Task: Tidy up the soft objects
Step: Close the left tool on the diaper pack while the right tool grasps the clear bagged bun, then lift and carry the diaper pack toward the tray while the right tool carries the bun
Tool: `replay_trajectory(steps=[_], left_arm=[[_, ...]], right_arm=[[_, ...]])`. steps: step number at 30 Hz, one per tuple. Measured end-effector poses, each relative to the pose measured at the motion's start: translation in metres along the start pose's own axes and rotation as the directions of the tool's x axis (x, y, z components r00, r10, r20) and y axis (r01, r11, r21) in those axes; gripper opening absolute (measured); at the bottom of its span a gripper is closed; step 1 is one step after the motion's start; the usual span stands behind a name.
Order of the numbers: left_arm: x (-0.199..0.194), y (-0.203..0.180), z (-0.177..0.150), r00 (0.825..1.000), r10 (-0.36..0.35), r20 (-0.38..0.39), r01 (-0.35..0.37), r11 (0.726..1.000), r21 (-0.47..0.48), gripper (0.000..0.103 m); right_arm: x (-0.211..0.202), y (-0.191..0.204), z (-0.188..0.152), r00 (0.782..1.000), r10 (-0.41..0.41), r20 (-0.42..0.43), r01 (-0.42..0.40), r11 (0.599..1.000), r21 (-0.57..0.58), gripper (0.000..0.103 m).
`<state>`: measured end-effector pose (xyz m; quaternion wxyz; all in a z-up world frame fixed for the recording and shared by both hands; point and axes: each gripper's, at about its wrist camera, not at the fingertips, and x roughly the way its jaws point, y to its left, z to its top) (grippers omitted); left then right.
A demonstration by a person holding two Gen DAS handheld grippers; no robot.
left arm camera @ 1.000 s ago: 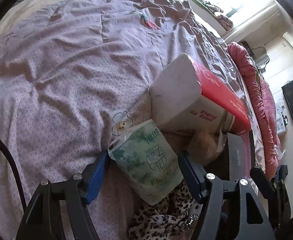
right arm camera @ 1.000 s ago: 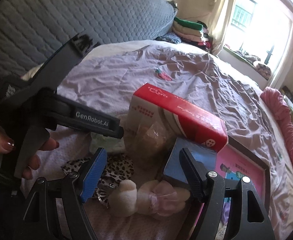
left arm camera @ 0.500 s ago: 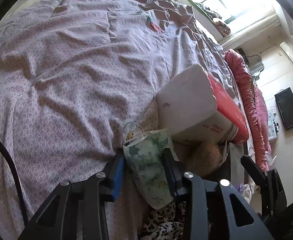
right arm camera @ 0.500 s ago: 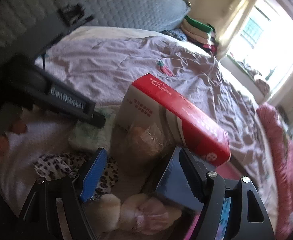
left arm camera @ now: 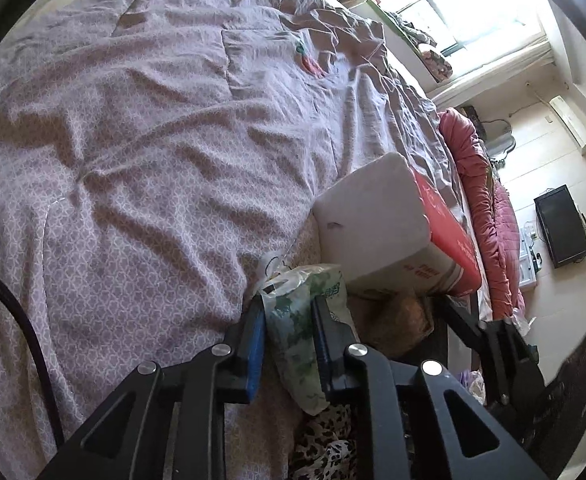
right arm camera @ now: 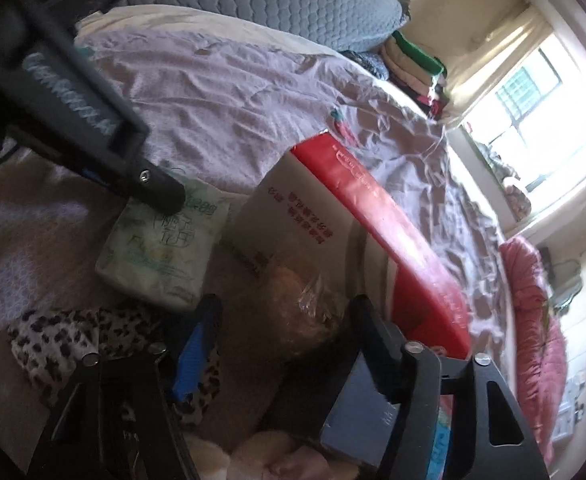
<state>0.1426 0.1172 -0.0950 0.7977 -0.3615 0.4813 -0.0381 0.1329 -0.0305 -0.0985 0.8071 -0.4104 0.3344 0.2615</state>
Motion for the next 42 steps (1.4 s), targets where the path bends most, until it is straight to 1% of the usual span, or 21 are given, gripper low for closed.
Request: replay_trajectory(steps=[1,2,4,6,7,8,10,13,16,19,20,22,25,26,27,31,33,35,37,40,42], left_arm=[[0.000,0.000,0.001,1.000,-0.002,-0.001,0.002,1.000,0.001,0.023],[0.000,0.001,0.001,1.000,-0.003,-0.002,0.003,1.000,0.002,0.023],[0.000,0.001,0.001,1.000,-0.003,-0.002,0.003,1.000,0.004,0.022],[-0.001,0.002,0.000,1.000,-0.007,0.000,0.007,1.000,0.006,0.021],[-0.001,0.001,0.000,1.000,-0.011,-0.001,0.011,1.000,0.011,0.021],[-0.002,0.000,0.000,1.000,-0.014,0.000,0.014,1.000,0.015,0.020],[-0.002,-0.003,-0.001,1.000,-0.015,0.001,0.014,1.000,0.024,0.019],[-0.004,-0.005,-0.001,1.000,-0.018,0.010,0.018,0.999,0.036,0.018],[-0.010,-0.007,-0.002,0.999,-0.033,0.027,0.032,0.999,0.041,0.018],[-0.017,-0.010,-0.002,0.999,-0.029,0.046,0.027,0.998,0.059,0.018],[-0.019,-0.012,-0.002,0.998,-0.028,0.050,0.024,0.998,0.064,0.018],[-0.022,-0.014,-0.003,0.998,-0.026,0.055,0.022,0.997,0.075,0.018],[-0.024,-0.016,-0.005,0.998,-0.011,0.058,0.006,0.996,0.088,0.018],[-0.024,-0.015,-0.006,0.998,-0.010,0.057,0.005,0.996,0.086,0.018],[-0.024,-0.014,-0.007,0.998,-0.010,0.054,0.006,0.997,0.083,0.018],[-0.023,-0.010,-0.008,0.999,0.000,0.049,-0.004,0.997,0.073,0.018],[-0.023,-0.007,-0.008,0.999,0.002,0.049,-0.006,0.998,0.065,0.018],[-0.022,-0.005,-0.007,0.999,0.007,0.045,-0.010,0.998,0.065,0.018],[-0.021,-0.002,-0.007,0.999,0.004,0.043,-0.007,0.998,0.057,0.018],[-0.021,0.000,-0.007,0.999,0.003,0.041,-0.005,0.999,0.052,0.018],[-0.021,0.001,-0.007,0.999,0.000,0.040,-0.002,0.999,0.051,0.018]], right_arm=[[0.002,0.000,0.001,1.000,0.009,0.002,-0.009,1.000,0.009,0.064],[0.004,-0.001,0.002,1.000,0.024,0.004,-0.024,0.999,0.022,0.057],[0.006,-0.002,0.004,0.999,0.043,-0.004,-0.043,0.998,0.047,0.055],[0.005,-0.004,0.004,0.998,0.055,0.005,-0.055,0.996,0.074,0.054],[0.002,-0.006,0.003,0.998,0.060,0.013,-0.061,0.994,0.091,0.051],[-0.003,-0.007,0.000,0.997,0.072,0.028,-0.074,0.991,0.114,0.045],[-0.012,-0.015,-0.002,0.992,0.109,0.063,-0.118,0.978,0.173,0.043],[-0.020,-0.024,-0.006,0.983,0.162,0.091,-0.180,0.952,0.246,0.041],[-0.028,-0.033,-0.012,0.974,0.189,0.127,-0.219,0.928,0.301,0.038],[-0.040,-0.040,-0.017,0.960,0.218,0.176,-0.267,0.900,0.345,0.034],[-0.044,-0.041,-0.018,0.956,0.228,0.185,-0.282,0.892,0.354,0.032],[-0.052,-0.043,-0.020,0.947,0.242,0.210,-0.306,0.880,0.363,0.025],[-0.055,-0.042,-0.020,0.939,0.262,0.223,-0.331,0.867,0.372,0.025],[-0.054,-0.040,-0.020,0.942,0.260,0.211,-0.323,0.873,0.365,0.025],[-0.054,-0.038,-0.019,0.949,0.242,0.203,-0.301,0.887,0.349,0.025],[-0.050,-0.034,-0.017,0.953,0.241,0.184,-0.290,0.903,0.317,0.036],[-0.047,-0.032,-0.016,0.956,0.235,0.173,-0.278,0.915,0.293,0.037],[-0.043,-0.028,-0.013,0.965,0.216,0.147,-0.249,0.933,0.261,0.045],[-0.037,-0.022,-0.009,0.975,0.190,0.118,-0.213,0.951,0.224,0.050],[-0.028,-0.012,-0.003,0.984,0.153,0.087,-0.166,0.972,0.168,0.055],[-0.021,-0.006,0.001,0.991,0.117,0.058,-0.124,0.983,0.138,0.057]])
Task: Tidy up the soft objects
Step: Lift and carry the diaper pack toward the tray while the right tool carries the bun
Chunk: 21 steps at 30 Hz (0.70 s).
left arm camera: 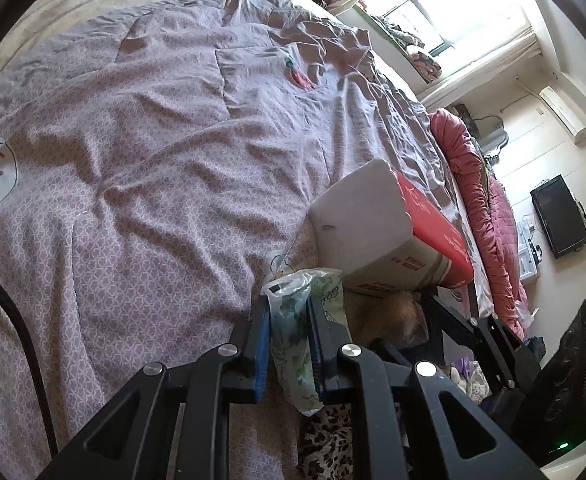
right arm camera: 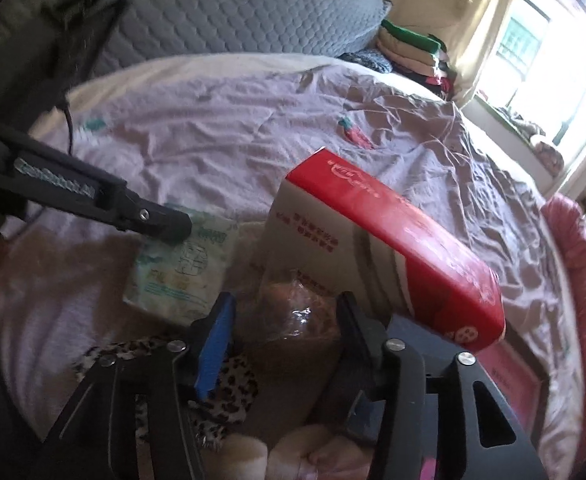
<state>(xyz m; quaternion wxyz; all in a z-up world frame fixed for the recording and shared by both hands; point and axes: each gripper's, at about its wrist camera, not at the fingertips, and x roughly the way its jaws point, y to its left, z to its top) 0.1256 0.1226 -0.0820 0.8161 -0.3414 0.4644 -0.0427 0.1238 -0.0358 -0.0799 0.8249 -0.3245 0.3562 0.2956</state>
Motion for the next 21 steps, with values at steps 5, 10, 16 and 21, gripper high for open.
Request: replay_trajectory(steps=[5,10,16,21], left_arm=[[0.003,0.002,0.000,1.000,0.000,-0.009,0.000,1.000,-0.005,0.018],[0.008,0.001,0.000,1.000,0.003,-0.018,-0.003,1.000,0.007,0.018],[0.001,-0.010,0.000,1.000,-0.016,0.009,0.015,0.999,0.041,0.017],[-0.014,-0.031,0.001,0.998,-0.020,0.063,0.013,0.994,0.109,0.017]], right_arm=[[0.025,0.016,0.001,0.992,-0.111,-0.068,0.105,0.991,-0.077,0.059],[0.026,0.004,-0.005,0.995,-0.091,-0.030,0.091,0.996,-0.007,0.053],[-0.013,-0.040,-0.013,0.983,0.105,0.151,-0.144,0.950,0.277,0.052],[-0.041,-0.059,-0.015,0.968,0.112,0.223,-0.188,0.915,0.356,0.052]])
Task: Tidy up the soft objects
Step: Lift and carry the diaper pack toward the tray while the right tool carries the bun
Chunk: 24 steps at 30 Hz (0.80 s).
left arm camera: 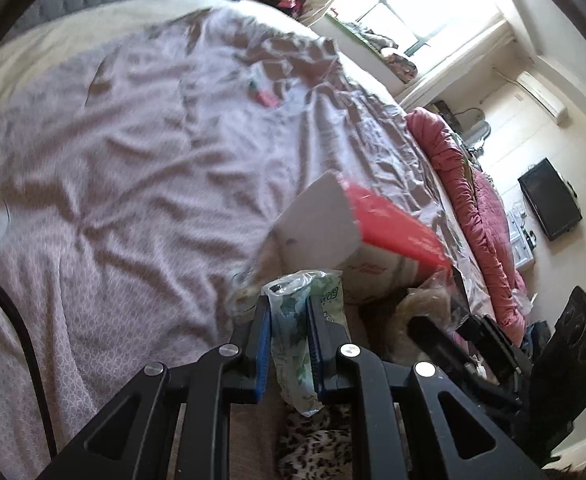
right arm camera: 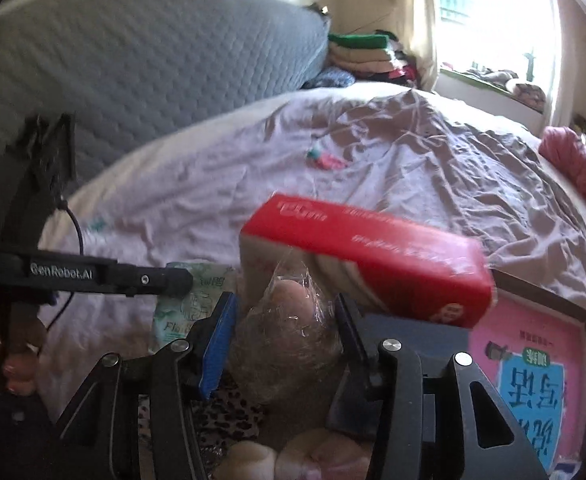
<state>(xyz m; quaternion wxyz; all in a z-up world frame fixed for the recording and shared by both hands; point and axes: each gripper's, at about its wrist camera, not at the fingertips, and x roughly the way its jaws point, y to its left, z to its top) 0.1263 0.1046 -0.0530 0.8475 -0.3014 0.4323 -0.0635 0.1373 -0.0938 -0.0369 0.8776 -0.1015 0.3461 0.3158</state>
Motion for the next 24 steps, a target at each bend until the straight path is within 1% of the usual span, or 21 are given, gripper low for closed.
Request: replay_trajectory(steps=[7,10,13,16,21,24], left_arm=[[-0.017,-0.032,-0.003,0.999,-0.002,0.041,-0.001,0.997,0.076,0.017],[-0.024,-0.045,-0.006,0.998,0.006,0.055,-0.012,0.994,0.110,0.017],[-0.029,-0.056,-0.008,0.998,0.021,0.060,-0.028,0.992,0.123,0.017],[-0.037,-0.072,-0.010,0.997,0.007,0.082,-0.019,0.988,0.151,0.017],[-0.044,-0.093,-0.017,0.996,-0.002,0.092,-0.015,0.982,0.189,0.017],[-0.047,-0.104,-0.022,0.995,-0.010,0.095,-0.009,0.981,0.195,0.017]], right_arm=[[-0.032,-0.006,0.007,0.999,-0.005,0.046,0.004,0.999,0.033,0.052],[-0.043,-0.010,0.006,0.998,-0.010,0.060,0.007,0.999,0.044,0.052],[-0.056,-0.013,0.005,0.997,-0.010,0.077,0.005,0.999,0.052,0.052],[-0.069,-0.017,0.004,0.996,-0.016,0.093,0.010,0.998,0.063,0.052],[-0.092,-0.030,0.001,0.992,-0.035,0.125,0.023,0.995,0.098,0.052],[-0.105,-0.037,-0.001,0.989,-0.047,0.141,0.031,0.993,0.114,0.052]])
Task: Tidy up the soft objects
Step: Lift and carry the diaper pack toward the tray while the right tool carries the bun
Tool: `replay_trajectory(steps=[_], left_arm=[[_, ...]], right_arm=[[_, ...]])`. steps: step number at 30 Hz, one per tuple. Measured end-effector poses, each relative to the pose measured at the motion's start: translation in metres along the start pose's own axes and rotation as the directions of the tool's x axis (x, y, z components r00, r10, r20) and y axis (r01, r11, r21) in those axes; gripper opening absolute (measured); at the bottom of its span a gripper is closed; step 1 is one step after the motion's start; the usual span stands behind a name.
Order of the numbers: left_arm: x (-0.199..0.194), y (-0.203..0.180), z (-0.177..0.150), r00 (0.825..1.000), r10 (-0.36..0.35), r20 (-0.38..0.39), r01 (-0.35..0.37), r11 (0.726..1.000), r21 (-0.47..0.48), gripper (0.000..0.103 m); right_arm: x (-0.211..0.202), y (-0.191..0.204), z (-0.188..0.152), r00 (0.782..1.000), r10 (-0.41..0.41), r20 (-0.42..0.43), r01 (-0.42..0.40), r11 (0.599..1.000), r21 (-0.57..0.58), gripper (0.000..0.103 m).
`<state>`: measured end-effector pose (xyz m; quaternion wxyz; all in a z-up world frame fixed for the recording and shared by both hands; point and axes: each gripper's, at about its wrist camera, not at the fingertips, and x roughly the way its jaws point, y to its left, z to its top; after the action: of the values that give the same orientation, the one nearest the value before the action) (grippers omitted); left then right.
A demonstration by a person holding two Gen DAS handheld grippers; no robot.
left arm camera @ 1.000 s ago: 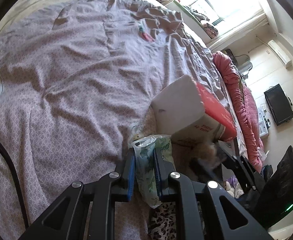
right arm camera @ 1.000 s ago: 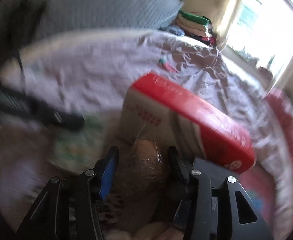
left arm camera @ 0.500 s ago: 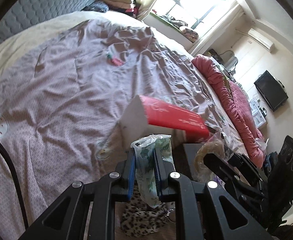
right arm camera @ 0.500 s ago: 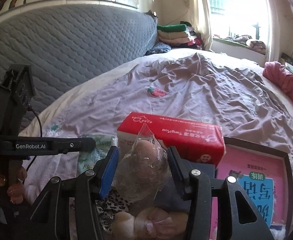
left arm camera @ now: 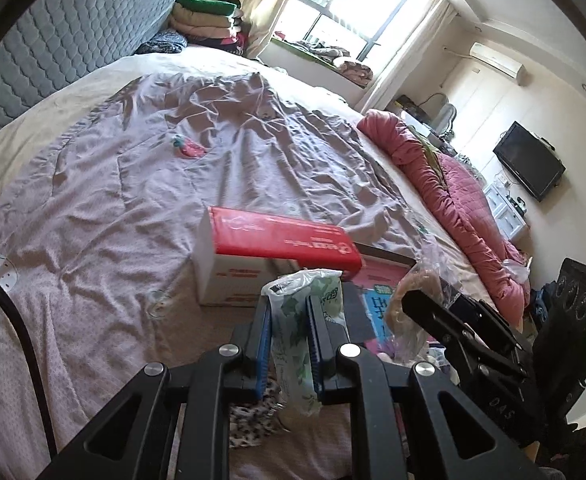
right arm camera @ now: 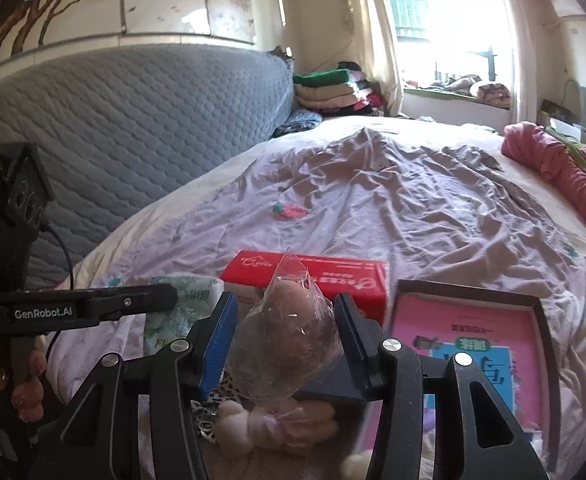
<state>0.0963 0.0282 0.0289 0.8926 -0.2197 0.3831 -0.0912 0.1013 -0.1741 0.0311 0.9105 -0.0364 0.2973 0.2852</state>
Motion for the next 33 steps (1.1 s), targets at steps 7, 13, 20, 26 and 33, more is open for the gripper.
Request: replay_trajectory(steps=[7,13,20,26,33], left_arm=[[-0.007,-0.030,-0.004,1.000,-0.005,0.007,0.005,0.999,0.048,0.017],[-0.007,-0.060,-0.008,1.000,0.009,0.001,-0.009,0.995,0.103,0.017],[-0.001,-0.096,-0.017,1.000,0.013,-0.011,-0.011,0.985,0.172,0.017],[0.001,-0.116,-0.020,1.000,0.019,-0.011,-0.016,0.979,0.205,0.017],[0.011,-0.133,-0.027,0.999,0.038,-0.031,-0.029,0.969,0.243,0.017]], right_arm=[[-0.029,-0.022,-0.001,0.999,-0.030,0.043,0.028,0.999,0.041,0.052],[-0.056,-0.041,-0.005,0.996,-0.058,0.071,0.052,0.995,0.080,0.052],[-0.076,-0.057,-0.011,0.992,-0.093,0.087,0.084,0.991,0.104,0.052],[-0.096,-0.072,-0.013,0.987,-0.117,0.110,0.102,0.987,0.127,0.052],[-0.114,-0.092,-0.021,0.979,-0.165,0.121,0.146,0.978,0.152,0.052]])
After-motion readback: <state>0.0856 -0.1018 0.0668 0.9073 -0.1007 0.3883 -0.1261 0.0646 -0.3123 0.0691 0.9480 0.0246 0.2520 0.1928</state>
